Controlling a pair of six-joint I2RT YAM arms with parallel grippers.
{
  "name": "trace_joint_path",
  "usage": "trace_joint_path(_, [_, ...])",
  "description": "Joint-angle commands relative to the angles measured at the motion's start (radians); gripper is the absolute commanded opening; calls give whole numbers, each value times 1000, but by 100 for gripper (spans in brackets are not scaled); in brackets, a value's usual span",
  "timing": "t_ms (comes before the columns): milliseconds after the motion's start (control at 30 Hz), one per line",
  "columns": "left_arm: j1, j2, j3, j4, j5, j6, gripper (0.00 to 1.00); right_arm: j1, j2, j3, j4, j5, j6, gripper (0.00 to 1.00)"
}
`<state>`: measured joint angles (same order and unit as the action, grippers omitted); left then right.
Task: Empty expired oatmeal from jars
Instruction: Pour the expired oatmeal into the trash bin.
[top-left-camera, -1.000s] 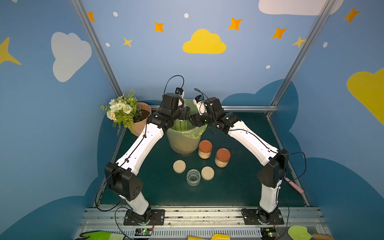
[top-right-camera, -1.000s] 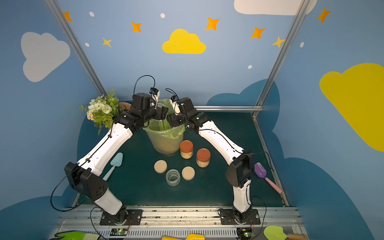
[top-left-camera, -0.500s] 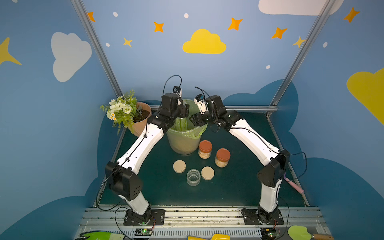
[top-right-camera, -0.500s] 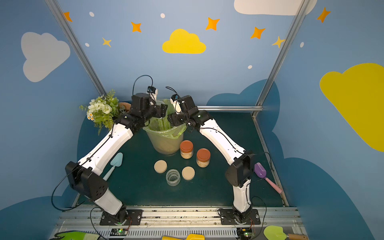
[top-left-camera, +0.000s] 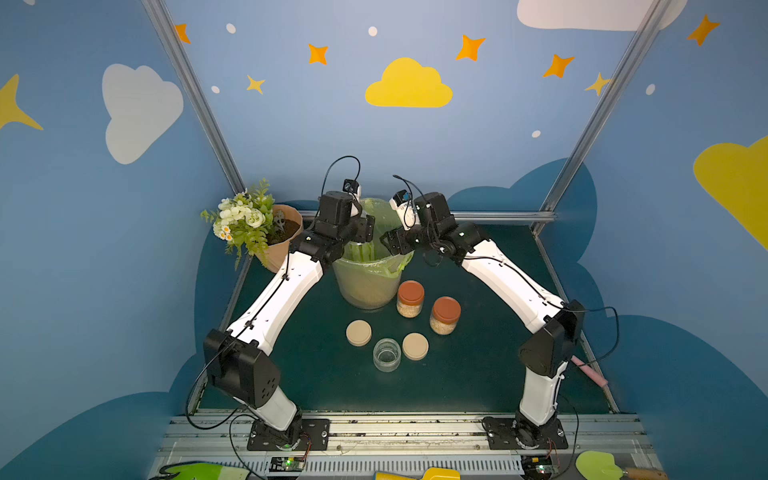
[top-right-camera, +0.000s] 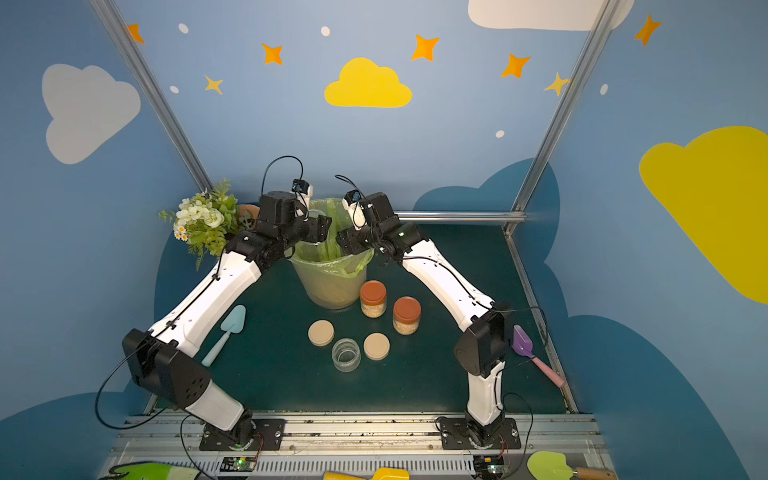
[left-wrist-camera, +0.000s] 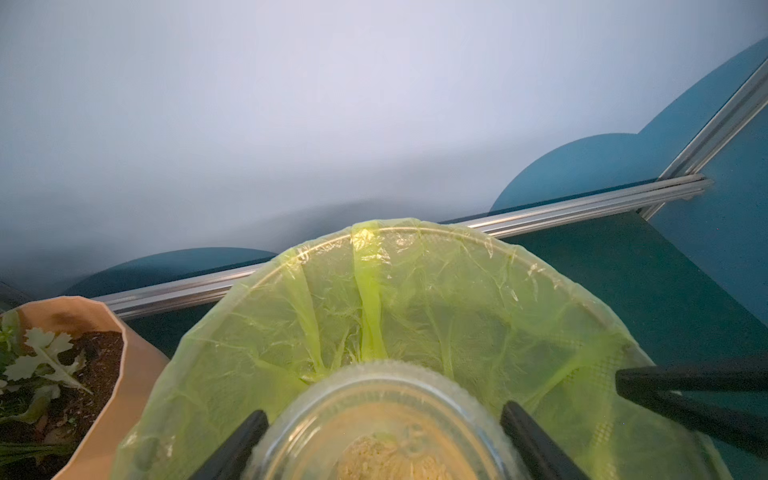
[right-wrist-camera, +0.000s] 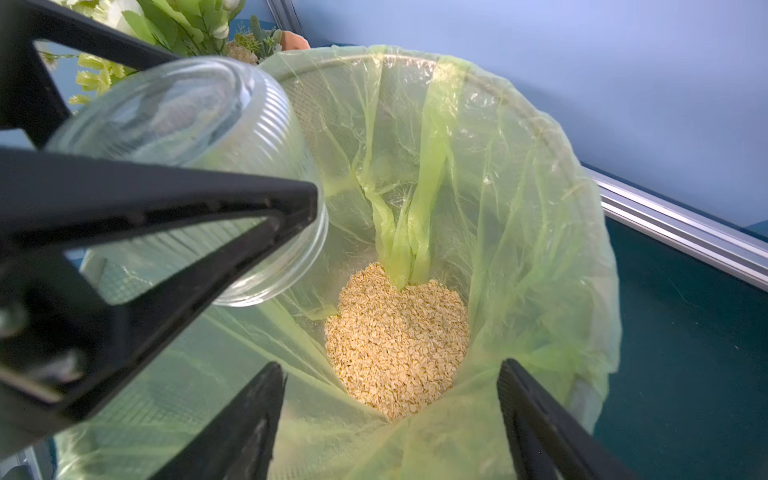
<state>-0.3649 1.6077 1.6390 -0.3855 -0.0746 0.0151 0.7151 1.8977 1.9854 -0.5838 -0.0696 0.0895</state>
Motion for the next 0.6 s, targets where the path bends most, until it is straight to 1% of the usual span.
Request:
trace_joint_path(0, [49, -61, 10, 52, 147, -101, 3, -1, -31, -11, -2, -18, -9, 81])
trace_joint_path(33, [66, -90, -55, 146, 196, -155, 3, -1, -54, -64, 62, -14, 8, 81])
trace_joint_path(67, [71, -107, -115, 246, 167, -201, 3, -6, -74, -118, 139, -17, 17, 82])
trace_joint_path(100, [65, -101, -127, 264, 153, -215, 3, -10, -74, -121, 157, -29, 23, 82])
trace_joint_path(133, [41, -71, -78, 186, 171, -151, 3, -14, -59, -84, 121, -48, 29, 82])
trace_joint_path(167, [-9, -40, 26, 64, 115, -46, 3, -13, -44, -41, 63, -61, 20, 82])
trace_joint_path(200, [-56, -20, 87, -35, -15, 58, 3, -10, -42, -25, 28, -66, 8, 82])
trace_joint_path(233, [-70, -13, 101, -60, -143, 35, 3, -7, -52, -49, 45, -55, 10, 82])
trace_joint_path(267, [-17, -30, 84, -37, -13, -55, 3, -6, -65, -97, 112, -54, 19, 82])
trace_joint_path(300, [46, -57, 46, 26, 199, -171, 3, -10, -70, -121, 153, -70, 23, 82])
trace_joint_path(333, [95, -83, -22, 169, 356, -246, 3, -16, -62, -108, 147, -90, 32, 82])
trace_joint_path(367, [102, -103, -73, 236, 349, -282, 3, -21, -52, -75, 113, -105, 45, 82])
trace_joint_path(433, [111, -123, -100, 268, 329, -312, 3, -28, -61, -73, 107, -126, 58, 82])
trace_joint_path(500, [115, -141, -116, 289, 315, -346, 3, -32, -105, -137, 178, -127, 84, 83])
trace_joint_path(567, [116, -174, -151, 346, 293, -412, 3, -49, -155, -193, 256, -154, 136, 84])
